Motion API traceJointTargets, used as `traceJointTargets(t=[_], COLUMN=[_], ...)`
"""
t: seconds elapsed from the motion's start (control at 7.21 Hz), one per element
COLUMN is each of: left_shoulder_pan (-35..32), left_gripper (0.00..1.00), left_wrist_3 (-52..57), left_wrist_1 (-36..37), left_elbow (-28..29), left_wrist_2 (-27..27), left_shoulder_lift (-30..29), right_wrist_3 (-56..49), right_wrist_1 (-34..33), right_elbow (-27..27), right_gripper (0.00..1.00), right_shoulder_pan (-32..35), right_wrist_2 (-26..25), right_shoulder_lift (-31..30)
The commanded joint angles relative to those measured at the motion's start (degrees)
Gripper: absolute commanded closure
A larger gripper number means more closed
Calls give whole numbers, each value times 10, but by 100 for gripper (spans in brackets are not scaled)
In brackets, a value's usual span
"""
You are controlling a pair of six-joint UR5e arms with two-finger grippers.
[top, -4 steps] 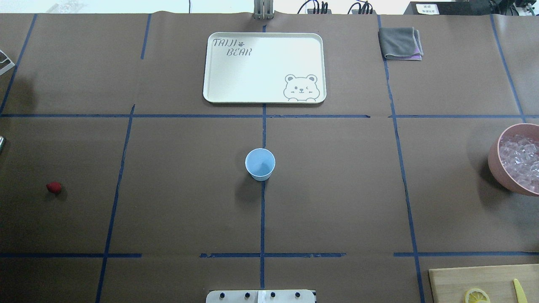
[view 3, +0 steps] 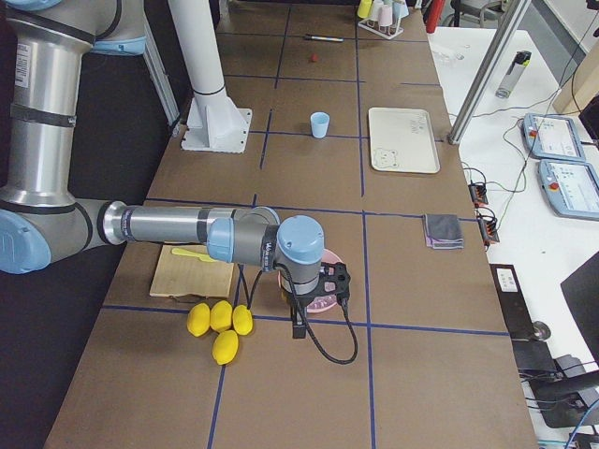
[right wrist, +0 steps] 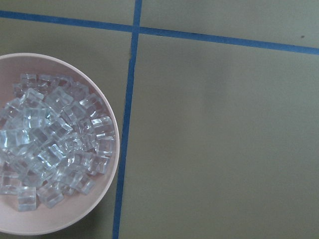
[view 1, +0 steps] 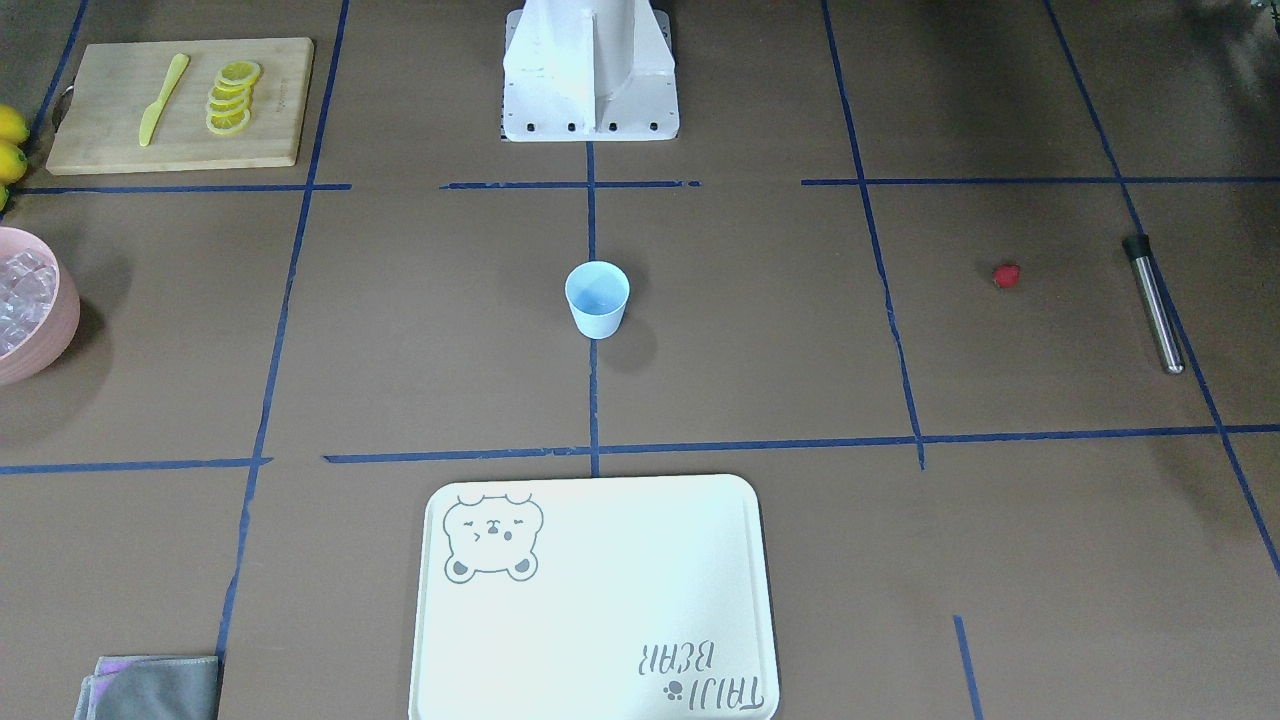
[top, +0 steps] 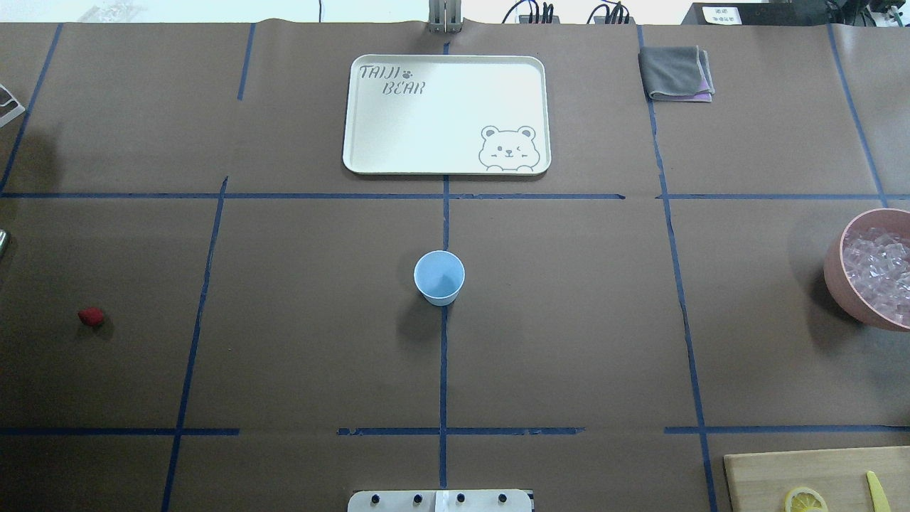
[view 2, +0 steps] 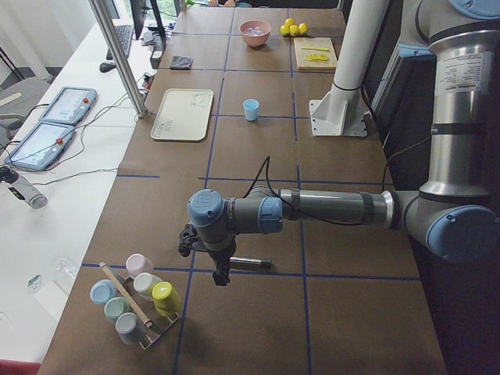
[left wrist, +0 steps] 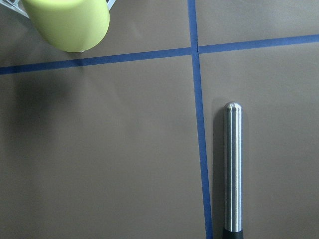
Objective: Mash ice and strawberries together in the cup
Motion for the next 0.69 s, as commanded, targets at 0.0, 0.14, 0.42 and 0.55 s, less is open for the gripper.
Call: traceJointTargets(t=[0.0,0.14,0.42,0.55], left_shoulder_pan=[5,5,5,5], left_gripper=[0,0,0,0], left_wrist_3=[-2,-5,-5,-2], left_wrist_1=[-2,-12,-37,-58], left_elbow=[0,0,-6,-9], left_wrist_2=[5,5,3,1], left_shoulder_lift=[-5,-11,-28,-27], right_wrist_3=[0,1,1,-1], right_wrist_1=[1,0,1,0], right_elbow=[8,9,18,17], right_gripper=[1,1,1,1], right_shoulder_pan=[-1,-1,-2,-2], right_wrist_2=[1,2,3,45], right_shoulder_lift=[3,4,6,0])
